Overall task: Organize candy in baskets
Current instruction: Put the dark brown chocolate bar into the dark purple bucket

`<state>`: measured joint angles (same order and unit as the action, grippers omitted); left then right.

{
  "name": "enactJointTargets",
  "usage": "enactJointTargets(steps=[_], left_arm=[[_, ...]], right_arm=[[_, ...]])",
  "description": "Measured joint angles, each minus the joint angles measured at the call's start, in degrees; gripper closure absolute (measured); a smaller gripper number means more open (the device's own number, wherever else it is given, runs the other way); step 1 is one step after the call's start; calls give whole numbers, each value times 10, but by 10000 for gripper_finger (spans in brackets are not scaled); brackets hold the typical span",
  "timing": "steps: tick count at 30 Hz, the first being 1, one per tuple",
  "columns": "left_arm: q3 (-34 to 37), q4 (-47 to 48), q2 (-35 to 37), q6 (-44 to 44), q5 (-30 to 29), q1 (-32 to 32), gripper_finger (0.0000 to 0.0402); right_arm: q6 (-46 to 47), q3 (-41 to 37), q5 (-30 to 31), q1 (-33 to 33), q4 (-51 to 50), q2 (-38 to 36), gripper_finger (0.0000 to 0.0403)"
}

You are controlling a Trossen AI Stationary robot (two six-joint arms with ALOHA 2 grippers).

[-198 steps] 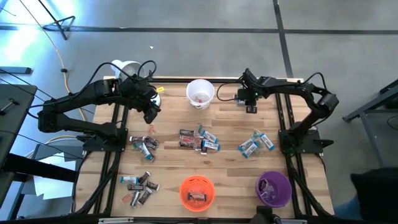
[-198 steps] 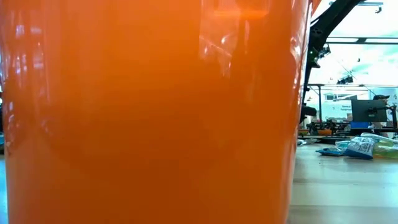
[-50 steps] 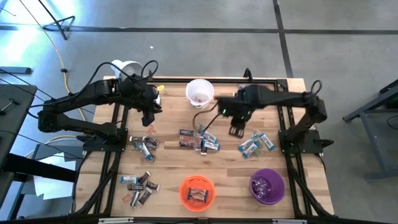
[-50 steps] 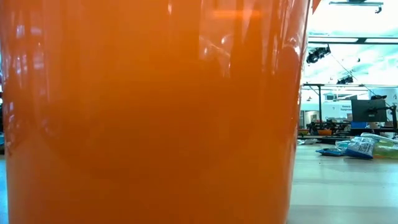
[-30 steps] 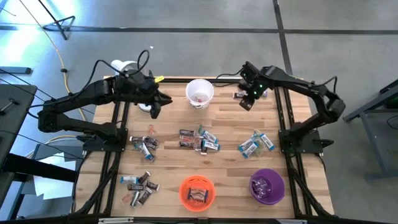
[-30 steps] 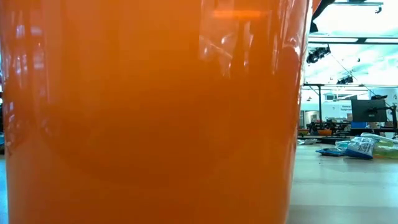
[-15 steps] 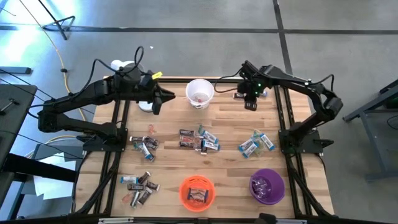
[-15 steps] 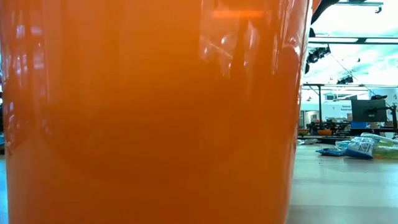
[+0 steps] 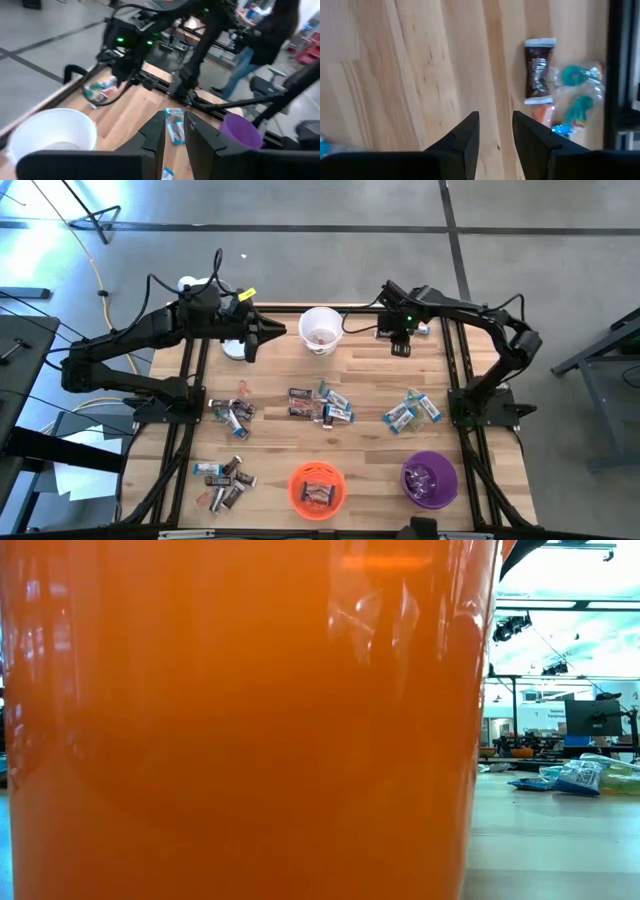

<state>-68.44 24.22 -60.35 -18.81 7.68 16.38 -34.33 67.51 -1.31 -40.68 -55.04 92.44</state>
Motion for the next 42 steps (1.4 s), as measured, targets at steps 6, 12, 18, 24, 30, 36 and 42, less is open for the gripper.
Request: enactJointTargets(steps=[6,12,18,24,30,36,42], left_arm=[[0,33,-41,-11,69,0,346],[0,79,-87,-10,71,1,346],[0,76,-94,14,79,2,346],[0,77,-92,14,85,2,346],[0,77,-92,14,85,1,346],[0,77,-92,15,85,1,346],[0,77,-92,15,85,1,346]], right_arm=[[-17,0,-5,2,23,20,293],[-45,0,-5,2,56,47,293],[-78,0,42,5,65,70,293],[-81,0,77,6,73,72,293],[-81,0,45,6,81,72,293],[-82,0,12,5,112,72,293],[-135,0,8,5,179,72,293]])
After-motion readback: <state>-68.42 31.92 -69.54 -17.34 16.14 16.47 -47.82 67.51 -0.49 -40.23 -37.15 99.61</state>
